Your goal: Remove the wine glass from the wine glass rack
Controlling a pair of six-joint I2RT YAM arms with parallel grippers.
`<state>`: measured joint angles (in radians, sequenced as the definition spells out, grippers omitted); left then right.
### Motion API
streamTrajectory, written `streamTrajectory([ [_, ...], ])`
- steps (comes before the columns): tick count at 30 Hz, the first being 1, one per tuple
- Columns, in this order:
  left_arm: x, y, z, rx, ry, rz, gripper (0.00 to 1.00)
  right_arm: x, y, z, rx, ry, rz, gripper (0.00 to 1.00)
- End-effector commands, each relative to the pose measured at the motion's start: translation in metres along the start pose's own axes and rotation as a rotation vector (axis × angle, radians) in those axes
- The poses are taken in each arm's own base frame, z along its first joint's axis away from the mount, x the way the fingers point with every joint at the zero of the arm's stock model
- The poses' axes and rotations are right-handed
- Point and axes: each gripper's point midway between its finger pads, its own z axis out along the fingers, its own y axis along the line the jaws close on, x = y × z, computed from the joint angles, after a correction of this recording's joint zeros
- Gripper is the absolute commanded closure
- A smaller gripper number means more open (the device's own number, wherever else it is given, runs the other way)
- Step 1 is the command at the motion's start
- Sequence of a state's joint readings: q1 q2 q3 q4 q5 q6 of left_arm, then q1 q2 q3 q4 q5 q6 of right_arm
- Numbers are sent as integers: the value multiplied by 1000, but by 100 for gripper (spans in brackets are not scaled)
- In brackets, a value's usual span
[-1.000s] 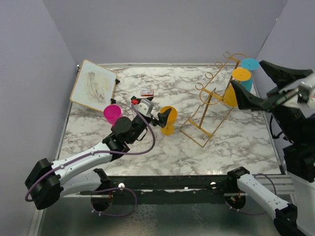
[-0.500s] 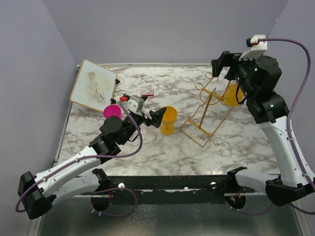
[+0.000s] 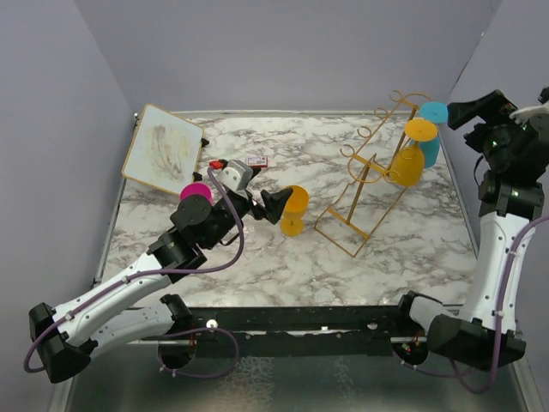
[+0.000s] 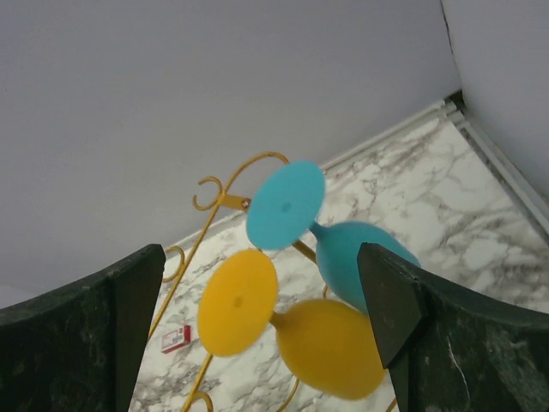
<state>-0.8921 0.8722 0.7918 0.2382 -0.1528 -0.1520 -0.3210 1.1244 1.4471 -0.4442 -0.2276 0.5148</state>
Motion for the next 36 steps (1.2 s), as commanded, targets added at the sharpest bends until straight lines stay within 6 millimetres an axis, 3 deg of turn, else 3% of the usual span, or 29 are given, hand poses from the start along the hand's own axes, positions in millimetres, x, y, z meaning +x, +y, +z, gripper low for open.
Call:
streamTrajectory([
  [1,-24,-19,-5,97,-10,-17,1,12,-5,-24,-91,13,233,7],
  [5,-33,-31,-10,157,-1,-14,1,37,-8,-34,-183,60,401,17],
  [12,-47,-38,-21,199,-24,8,1,34,-1,-49,-174,43,380,20],
  [15,-51,-38,-24,198,-38,25,1,43,2,-46,-202,104,440,29],
  [18,-56,-35,-27,184,-45,36,1,38,6,-45,-218,109,419,37],
  [23,-64,-29,-32,151,-66,47,1,47,-6,-35,-157,188,409,39],
  [29,-76,-28,-35,145,-93,49,1,59,-5,-27,-211,238,453,46],
  [36,-74,-27,-32,133,-89,29,1,74,-8,-17,-253,300,489,53],
])
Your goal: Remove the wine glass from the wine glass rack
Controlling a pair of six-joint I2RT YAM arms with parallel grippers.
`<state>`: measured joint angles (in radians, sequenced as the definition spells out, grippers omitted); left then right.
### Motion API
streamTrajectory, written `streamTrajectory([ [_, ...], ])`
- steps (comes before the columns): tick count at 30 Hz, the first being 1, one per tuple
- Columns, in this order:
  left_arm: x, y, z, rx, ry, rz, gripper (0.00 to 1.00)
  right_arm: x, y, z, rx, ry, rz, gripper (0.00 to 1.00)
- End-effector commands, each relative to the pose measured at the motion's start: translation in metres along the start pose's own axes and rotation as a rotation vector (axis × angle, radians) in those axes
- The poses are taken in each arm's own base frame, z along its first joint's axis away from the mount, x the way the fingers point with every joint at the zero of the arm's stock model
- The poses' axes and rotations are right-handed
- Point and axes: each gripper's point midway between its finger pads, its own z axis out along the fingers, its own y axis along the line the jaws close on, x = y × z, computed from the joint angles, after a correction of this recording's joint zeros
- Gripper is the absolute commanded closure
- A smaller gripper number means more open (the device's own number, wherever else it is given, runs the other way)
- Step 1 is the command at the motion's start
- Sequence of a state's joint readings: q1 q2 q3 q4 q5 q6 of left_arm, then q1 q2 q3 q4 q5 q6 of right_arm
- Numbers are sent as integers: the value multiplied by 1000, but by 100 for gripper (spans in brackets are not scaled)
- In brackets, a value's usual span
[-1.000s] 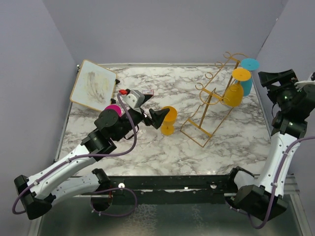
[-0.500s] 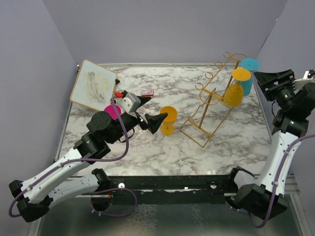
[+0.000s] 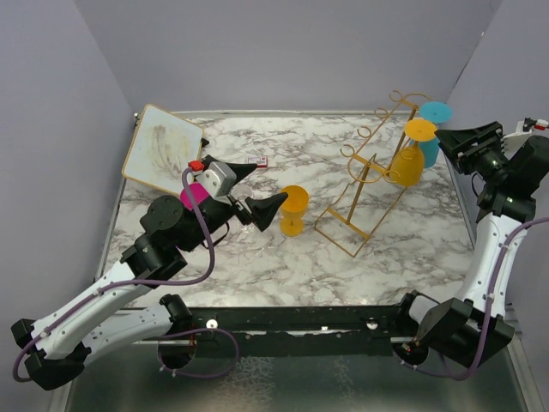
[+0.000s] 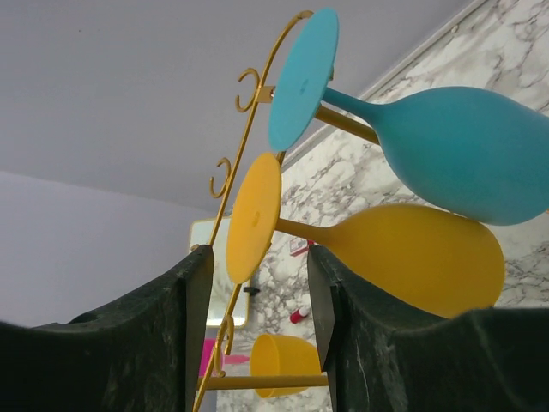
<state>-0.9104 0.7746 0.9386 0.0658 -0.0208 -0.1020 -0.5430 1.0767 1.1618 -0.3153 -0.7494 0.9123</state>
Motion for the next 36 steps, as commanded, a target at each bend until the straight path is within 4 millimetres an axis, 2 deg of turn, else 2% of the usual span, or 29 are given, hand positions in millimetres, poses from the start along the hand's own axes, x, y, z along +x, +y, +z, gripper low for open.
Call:
streamTrajectory([
  [1,-13,3,-1,-22,-32,-11,1,9,2,4,-65,61,21,56],
  [5,-13,3,0,-23,-34,-16,1,10,3,6,-77,65,25,62],
  [15,-8,2,2,-25,-27,-30,1,15,9,13,-115,105,48,64],
  [22,-9,3,1,-30,-30,-35,1,16,11,15,-125,114,58,77],
  [27,-9,3,1,-31,-30,-36,1,17,10,17,-123,118,68,78],
  [36,-10,5,0,-36,-31,-34,1,18,10,16,-116,118,88,90],
])
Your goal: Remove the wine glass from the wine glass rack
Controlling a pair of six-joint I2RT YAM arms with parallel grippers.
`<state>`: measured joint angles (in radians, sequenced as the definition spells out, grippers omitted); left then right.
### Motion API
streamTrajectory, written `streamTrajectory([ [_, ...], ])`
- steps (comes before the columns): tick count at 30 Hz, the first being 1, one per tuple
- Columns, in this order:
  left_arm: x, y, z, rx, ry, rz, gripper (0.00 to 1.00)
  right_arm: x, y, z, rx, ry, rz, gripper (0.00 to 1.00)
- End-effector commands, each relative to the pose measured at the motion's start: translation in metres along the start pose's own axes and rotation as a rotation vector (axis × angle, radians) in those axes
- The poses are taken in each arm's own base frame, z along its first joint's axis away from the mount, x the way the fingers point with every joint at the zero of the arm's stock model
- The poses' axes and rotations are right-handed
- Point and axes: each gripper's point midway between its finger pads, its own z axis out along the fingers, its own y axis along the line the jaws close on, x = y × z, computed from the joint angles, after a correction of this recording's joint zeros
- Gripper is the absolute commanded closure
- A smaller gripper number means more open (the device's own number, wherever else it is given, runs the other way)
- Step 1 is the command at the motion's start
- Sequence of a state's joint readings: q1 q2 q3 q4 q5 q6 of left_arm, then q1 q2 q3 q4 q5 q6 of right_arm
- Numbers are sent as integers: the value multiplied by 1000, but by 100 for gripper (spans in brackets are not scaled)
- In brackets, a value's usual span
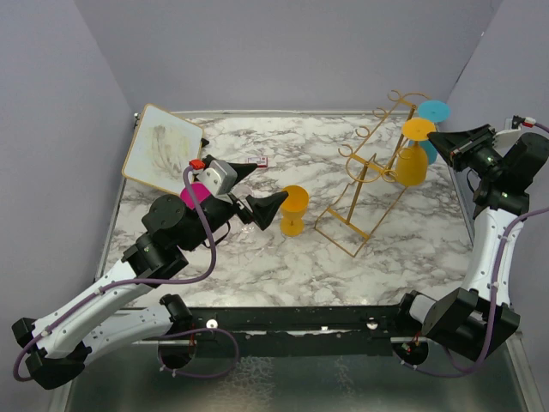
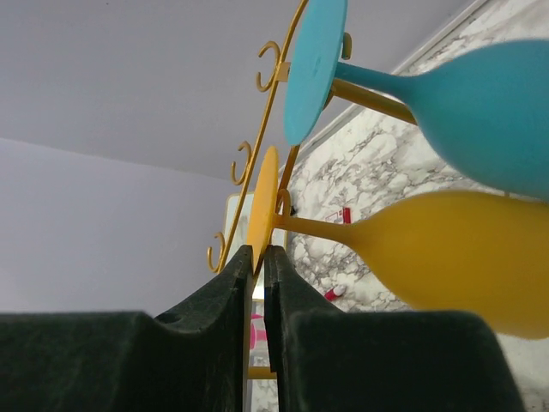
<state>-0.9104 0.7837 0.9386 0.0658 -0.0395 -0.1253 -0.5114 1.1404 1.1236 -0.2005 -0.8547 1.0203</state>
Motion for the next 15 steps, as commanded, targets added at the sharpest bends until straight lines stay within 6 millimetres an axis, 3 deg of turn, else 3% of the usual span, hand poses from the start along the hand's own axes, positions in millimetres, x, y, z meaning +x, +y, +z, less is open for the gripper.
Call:
streamTrajectory([
  [1,-13,2,-2,-15,-39,-12,1,2,8,-1,-27,10,-9,90],
  [8,-12,0,-2,-10,-39,-19,1,1,9,-4,-9,-8,-3,97],
  [15,-12,1,-3,-13,-37,-23,1,1,25,-11,-29,-27,22,98],
])
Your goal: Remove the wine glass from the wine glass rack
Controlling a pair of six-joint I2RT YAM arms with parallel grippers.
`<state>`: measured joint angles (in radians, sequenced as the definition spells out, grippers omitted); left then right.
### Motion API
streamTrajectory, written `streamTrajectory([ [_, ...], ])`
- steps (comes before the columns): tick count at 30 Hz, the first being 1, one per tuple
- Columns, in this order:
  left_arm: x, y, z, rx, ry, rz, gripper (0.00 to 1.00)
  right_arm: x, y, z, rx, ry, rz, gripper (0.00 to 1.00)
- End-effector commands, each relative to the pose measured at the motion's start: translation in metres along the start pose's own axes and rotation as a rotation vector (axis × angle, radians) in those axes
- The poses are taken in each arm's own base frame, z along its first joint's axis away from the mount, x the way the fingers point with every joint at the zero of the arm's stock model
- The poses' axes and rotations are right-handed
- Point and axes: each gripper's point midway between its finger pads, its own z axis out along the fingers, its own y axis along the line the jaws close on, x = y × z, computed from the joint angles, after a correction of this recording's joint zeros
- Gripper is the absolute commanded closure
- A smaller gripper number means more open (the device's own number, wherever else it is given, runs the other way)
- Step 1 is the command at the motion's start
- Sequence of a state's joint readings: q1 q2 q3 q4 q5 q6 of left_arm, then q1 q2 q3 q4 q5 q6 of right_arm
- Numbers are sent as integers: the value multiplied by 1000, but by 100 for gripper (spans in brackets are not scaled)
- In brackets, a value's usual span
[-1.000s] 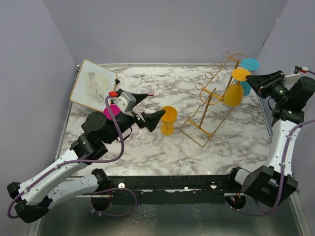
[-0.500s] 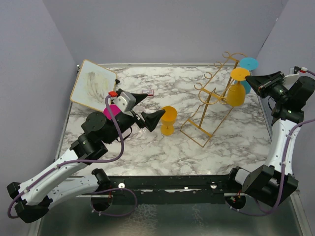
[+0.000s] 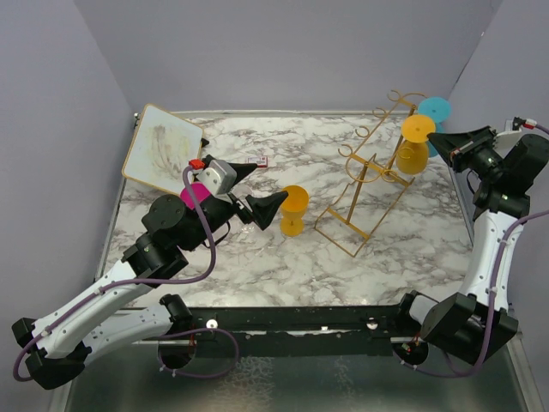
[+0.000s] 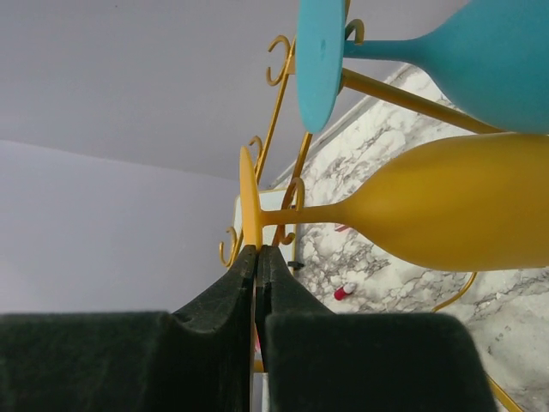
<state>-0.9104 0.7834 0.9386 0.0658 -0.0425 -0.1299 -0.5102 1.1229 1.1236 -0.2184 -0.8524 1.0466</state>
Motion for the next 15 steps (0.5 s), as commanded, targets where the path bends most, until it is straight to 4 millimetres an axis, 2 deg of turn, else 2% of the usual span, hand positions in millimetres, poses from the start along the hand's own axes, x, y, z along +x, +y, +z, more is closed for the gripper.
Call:
streamTrajectory([
  [1,-12,0,-3,-9,-36,-19,1,-1,22,-9,-36,-27,-2,98],
  [8,-11,-1,-4,-6,-35,-26,1,4,24,-11,-40,-23,45,99],
  [15,-12,-2,-4,1,-33,-25,1,-1,21,-17,41,-80,124,98],
])
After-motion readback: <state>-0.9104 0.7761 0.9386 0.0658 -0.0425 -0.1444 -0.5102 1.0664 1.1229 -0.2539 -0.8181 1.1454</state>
